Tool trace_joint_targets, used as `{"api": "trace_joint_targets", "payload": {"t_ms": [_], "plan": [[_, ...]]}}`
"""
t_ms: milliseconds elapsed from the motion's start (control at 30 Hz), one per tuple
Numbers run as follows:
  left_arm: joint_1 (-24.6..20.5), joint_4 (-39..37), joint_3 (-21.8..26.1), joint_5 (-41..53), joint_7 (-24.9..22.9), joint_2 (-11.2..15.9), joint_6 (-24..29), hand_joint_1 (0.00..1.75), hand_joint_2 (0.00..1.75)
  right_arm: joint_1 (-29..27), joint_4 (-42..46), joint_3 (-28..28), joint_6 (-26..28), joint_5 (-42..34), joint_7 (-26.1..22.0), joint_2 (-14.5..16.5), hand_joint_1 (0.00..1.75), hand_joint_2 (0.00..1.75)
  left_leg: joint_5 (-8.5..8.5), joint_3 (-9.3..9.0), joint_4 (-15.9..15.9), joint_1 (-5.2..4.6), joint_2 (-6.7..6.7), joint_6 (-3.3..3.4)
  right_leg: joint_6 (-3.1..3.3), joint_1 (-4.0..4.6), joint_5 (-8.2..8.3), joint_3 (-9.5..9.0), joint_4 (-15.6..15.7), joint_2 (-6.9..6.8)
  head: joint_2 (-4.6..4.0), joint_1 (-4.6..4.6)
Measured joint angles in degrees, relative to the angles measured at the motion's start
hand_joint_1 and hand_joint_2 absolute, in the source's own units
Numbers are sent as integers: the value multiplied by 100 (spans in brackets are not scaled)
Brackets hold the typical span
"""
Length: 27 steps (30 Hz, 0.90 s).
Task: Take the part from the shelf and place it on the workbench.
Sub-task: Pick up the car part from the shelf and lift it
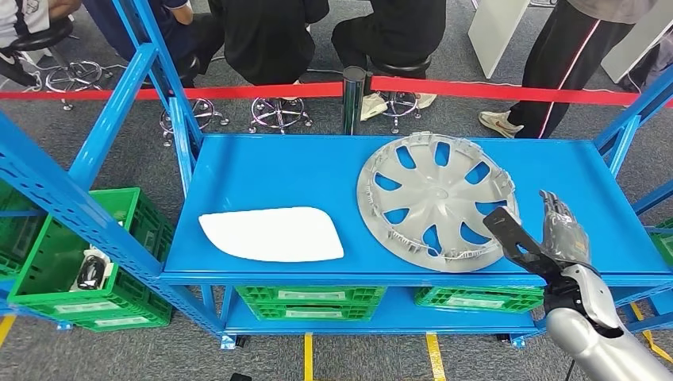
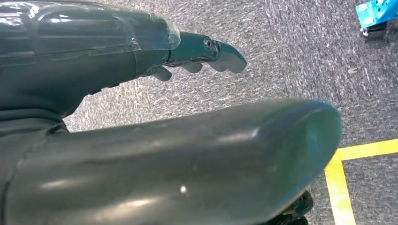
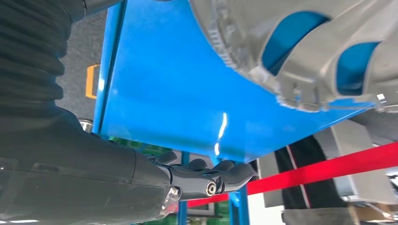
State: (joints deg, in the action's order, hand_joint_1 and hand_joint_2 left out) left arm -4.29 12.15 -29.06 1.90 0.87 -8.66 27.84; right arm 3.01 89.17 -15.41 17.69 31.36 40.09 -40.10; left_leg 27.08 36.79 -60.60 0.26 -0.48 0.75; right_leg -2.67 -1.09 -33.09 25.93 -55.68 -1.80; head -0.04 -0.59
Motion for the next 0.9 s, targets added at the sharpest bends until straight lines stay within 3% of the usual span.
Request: {"api": "trace_joint_targets", "payload": {"t_ms": [367, 600, 900], "plan": [[-2, 0, -34, -20, -55, -2, 18, 0, 0, -79, -82, 103, 86, 0, -255, 25, 0, 175, 3, -5, 3, -2, 64, 1, 1, 1, 0, -3, -1, 16, 0, -1], [-9, 0, -103, -54, -67, -3, -15, 0, 0, 302, 204, -269, -608, 452, -548, 163, 0, 175, 8, -21, 9, -11, 170, 5, 1, 1, 6, -7, -8, 79, 0, 2], [-14, 2, -209, -63, -68, -11, -72, 0, 0, 732, 531, -1008, -1147, 798, -658, 493, 0, 175, 11, -31, 10, -11, 199, 3, 2, 1, 7, -5, -14, 102, 0, 3]]}}
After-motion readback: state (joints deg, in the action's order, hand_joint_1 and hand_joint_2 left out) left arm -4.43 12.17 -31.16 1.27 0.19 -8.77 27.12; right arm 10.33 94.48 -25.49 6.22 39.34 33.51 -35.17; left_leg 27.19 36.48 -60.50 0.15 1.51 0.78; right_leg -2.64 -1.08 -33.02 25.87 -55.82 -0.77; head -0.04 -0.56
